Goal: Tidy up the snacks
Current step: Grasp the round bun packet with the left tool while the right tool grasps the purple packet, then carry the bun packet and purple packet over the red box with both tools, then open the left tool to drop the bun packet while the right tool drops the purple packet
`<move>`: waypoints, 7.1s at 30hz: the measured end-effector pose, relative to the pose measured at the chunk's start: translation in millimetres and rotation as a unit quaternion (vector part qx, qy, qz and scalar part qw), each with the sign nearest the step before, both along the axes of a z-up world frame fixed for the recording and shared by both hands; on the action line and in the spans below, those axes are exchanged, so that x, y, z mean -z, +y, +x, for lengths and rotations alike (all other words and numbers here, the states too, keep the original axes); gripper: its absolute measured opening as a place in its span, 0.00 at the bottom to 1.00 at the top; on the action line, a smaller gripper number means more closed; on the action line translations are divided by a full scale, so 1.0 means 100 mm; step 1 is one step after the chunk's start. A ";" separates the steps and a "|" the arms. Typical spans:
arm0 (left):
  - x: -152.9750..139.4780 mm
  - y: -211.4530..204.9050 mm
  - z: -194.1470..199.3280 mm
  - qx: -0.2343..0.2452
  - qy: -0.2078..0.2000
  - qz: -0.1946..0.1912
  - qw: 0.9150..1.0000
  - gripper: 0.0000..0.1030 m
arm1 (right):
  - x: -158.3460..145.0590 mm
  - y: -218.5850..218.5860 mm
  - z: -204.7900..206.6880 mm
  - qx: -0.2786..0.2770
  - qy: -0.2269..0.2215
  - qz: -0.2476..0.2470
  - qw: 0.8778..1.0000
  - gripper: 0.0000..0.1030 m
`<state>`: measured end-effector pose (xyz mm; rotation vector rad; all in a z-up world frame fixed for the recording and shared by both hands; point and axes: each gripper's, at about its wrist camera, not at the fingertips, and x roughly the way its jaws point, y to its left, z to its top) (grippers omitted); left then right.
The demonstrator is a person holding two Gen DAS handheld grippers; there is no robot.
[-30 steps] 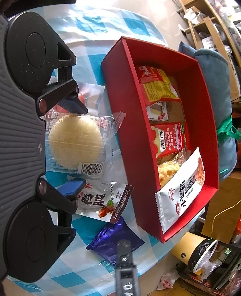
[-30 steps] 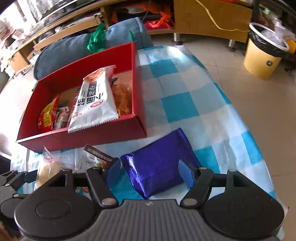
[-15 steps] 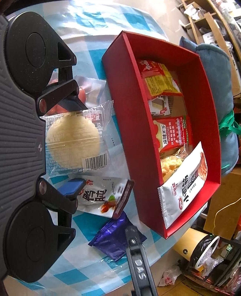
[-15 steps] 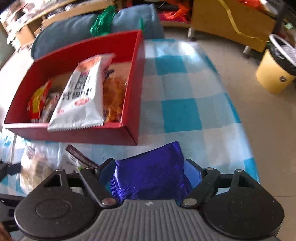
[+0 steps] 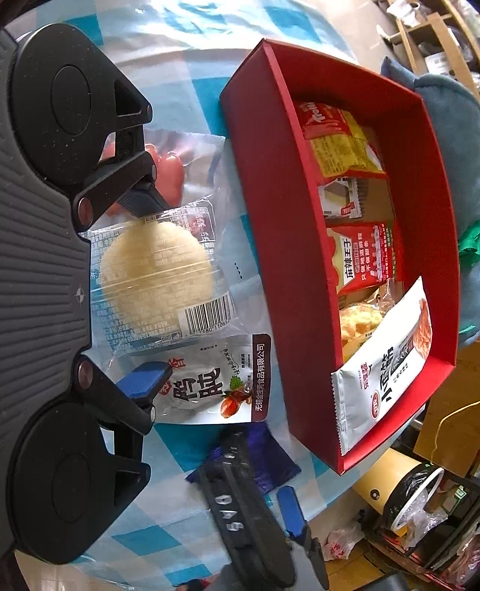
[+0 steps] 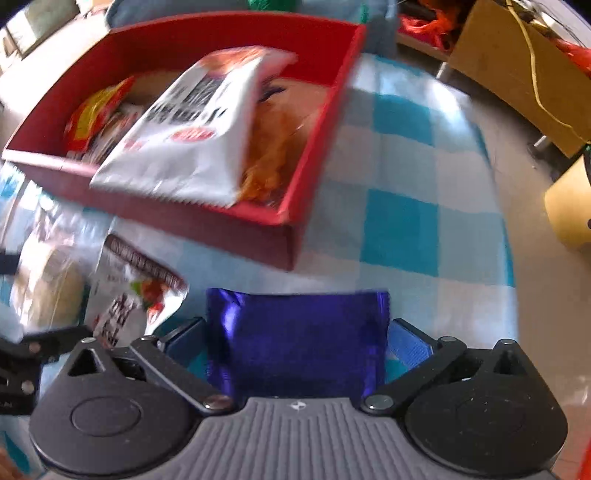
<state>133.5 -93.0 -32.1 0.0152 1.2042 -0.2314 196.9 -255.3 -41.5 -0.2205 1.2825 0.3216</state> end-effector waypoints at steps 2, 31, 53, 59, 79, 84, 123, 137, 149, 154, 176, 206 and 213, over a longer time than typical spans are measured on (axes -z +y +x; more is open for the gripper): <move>0.00 -0.01 0.00 0.000 0.000 0.001 1.000 0.84 | 0.06 -0.02 0.02 0.010 0.010 -0.002 1.000 0.97; 0.01 0.07 0.07 -0.032 -0.001 -0.003 0.999 0.76 | -0.36 -0.04 -0.52 0.083 -0.032 0.059 0.994 0.68; -0.28 0.20 -0.04 -0.052 -0.025 -0.026 0.998 0.65 | -0.65 0.07 -0.57 0.077 -0.073 0.080 0.991 0.68; -0.36 0.23 -0.04 -0.053 -0.035 -0.033 0.997 0.65 | -0.78 0.16 -0.57 0.070 -0.087 0.096 0.989 0.68; -0.68 0.35 0.09 -0.074 -0.073 -0.061 0.993 0.65 | -1.10 0.32 -0.36 0.067 -0.129 0.126 0.981 0.68; -0.73 0.36 0.19 -0.081 -0.081 -0.060 0.992 0.65 | -1.16 0.36 -0.26 0.068 -0.138 0.132 0.979 0.68; -0.67 0.49 0.87 -0.112 -0.095 -0.008 0.989 0.65 | -0.96 0.65 0.51 0.081 -0.129 0.130 0.980 0.68; -0.51 0.47 1.00 -0.115 -0.084 0.009 0.990 0.65 | -0.78 0.70 0.64 0.086 -0.114 0.125 0.982 0.68; -0.38 0.44 1.09 -0.115 -0.073 0.024 0.990 0.66 | -0.61 0.83 0.75 0.080 -0.100 0.123 0.984 0.69; -0.37 0.43 1.11 -0.115 -0.074 0.027 0.990 0.66 | -0.58 0.90 0.78 0.075 -0.099 0.127 0.984 0.70; -0.55 0.43 1.05 -0.117 -0.106 0.024 0.987 0.84 | -0.82 0.85 0.79 0.082 -0.136 0.132 0.978 0.77; -0.72 0.49 0.51 -0.103 -0.119 0.005 0.987 0.83 | -1.07 0.69 0.06 0.101 -0.133 0.149 0.975 0.77; -0.70 0.46 0.42 -0.099 -0.119 0.008 0.988 0.83 | -1.06 0.61 -0.07 0.110 -0.129 0.149 0.974 0.77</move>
